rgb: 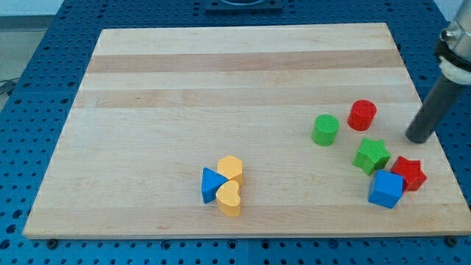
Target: Push the red circle into the green circle
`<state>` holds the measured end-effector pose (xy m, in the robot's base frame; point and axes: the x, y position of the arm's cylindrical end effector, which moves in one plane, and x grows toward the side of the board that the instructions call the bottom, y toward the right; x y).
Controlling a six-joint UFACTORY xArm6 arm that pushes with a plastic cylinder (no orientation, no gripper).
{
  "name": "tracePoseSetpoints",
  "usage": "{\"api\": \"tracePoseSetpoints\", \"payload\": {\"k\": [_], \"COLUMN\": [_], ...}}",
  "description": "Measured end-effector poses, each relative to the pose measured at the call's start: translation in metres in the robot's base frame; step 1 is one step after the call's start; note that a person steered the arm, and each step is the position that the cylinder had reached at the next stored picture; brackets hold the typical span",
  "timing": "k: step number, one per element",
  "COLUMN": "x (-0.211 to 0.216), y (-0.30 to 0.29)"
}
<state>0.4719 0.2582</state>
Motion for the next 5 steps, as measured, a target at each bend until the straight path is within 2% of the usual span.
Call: {"api": "tracePoseSetpoints", "payload": {"k": [3, 5], "x": [-0.055, -0.048], "y": [-0.043, -0.067]}}
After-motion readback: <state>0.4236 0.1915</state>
